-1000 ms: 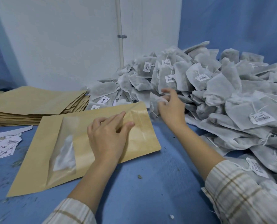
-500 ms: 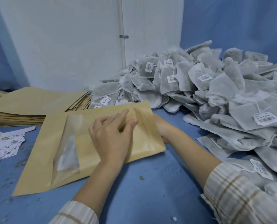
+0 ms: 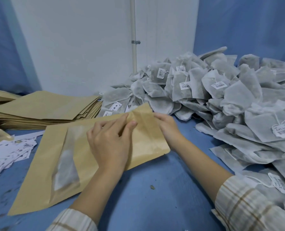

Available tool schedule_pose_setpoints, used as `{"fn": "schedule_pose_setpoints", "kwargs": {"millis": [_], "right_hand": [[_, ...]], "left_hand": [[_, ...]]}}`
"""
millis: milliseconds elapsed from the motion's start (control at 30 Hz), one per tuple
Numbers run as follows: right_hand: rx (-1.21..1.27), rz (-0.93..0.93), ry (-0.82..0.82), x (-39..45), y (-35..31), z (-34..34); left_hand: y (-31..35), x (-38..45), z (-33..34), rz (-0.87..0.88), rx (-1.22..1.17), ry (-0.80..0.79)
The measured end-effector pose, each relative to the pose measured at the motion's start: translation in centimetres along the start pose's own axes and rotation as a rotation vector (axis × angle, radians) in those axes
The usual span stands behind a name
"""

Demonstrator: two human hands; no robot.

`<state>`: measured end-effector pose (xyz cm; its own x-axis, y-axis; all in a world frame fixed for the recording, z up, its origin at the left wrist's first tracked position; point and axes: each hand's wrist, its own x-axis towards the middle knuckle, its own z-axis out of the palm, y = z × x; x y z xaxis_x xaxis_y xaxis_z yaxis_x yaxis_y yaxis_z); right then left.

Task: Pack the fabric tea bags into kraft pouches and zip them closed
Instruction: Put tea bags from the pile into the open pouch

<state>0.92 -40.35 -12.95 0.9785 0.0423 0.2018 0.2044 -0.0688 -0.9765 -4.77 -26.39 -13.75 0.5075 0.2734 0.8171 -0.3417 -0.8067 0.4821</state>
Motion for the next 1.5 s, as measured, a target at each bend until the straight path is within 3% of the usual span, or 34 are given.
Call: {"fn": "schedule_pose_setpoints", "kwargs": {"millis": [67, 133, 200, 333, 500, 667, 733, 800, 867, 967, 1033, 1133, 1300, 1400, 1467, 1500], "right_hand": [[0.023, -0.089, 0.197, 0.0, 1.1, -1.2], [-0.422, -0.076, 0.303, 0.6, 2.5, -2.2], [-0.769, -0.004, 0.219, 1.4, 3.9, -2.6], [-0.902, 0.126, 0.088, 2.7, 5.1, -0.8], [-0.664, -0.035, 0.159, 2.8, 5.5, 1.0], [0.166, -0.003, 0.28, 1.8, 3.2, -1.1], [0.388, 0.044, 0.241, 1.4, 2.4, -2.1], [0.42, 0.066, 0.135, 1.0, 2.1, -2.5], [0.33, 0.102, -0.041, 0.3, 1.6, -1.6], [0.125, 0.16, -0.27, -0.3, 1.1, 1.2], [0.048, 0.251, -0.284, -0.4, 1.2, 3.1], [-0.166, 0.262, -0.289, 0.3, 2.4, 5.1], [-0.337, 0.001, -0.117, 2.1, 1.6, 6.0], [-0.292, -0.066, 0.045, 2.9, 1.9, 4.7], [-0.618, -0.065, 0.165, 4.4, 3.1, 3.6], [-0.844, -0.053, 0.14, 5.2, 3.8, 3.3]], "left_hand": [[-1.3, 0.7, -0.7, -0.014, 0.055, 0.035], [-2.9, 1.0, -1.2, -0.007, 0.133, 0.053], [-4.4, 0.8, -1.6, 0.022, 0.197, 0.062], [-6.2, 0.3, -1.4, 0.082, 0.228, 0.086], [-6.8, 0.5, -0.7, 0.079, 0.193, 0.113], [-7.0, 0.6, -0.7, 0.037, 0.176, 0.116], [-6.8, 0.7, -0.9, 0.017, 0.153, 0.113], [-6.5, 0.8, -1.2, -0.022, 0.106, 0.089], [-6.1, 0.7, -1.5, -0.012, 0.035, 0.058], [-5.1, 0.3, -1.3, 0.176, -0.031, 0.052], [-4.4, -0.1, -0.9, 0.31, -0.039, 0.08], [-4.5, -0.4, -0.7, 0.362, -0.026, 0.116], [-6.1, 1.0, -1.1, 0.255, 0.018, 0.167], [-7.4, 1.4, -1.5, 0.146, 0.103, 0.194], [-8.0, 1.6, -1.7, 0.06, 0.142, 0.199], [-8.1, 1.7, -1.8, 0.031, 0.153, 0.197]]}}
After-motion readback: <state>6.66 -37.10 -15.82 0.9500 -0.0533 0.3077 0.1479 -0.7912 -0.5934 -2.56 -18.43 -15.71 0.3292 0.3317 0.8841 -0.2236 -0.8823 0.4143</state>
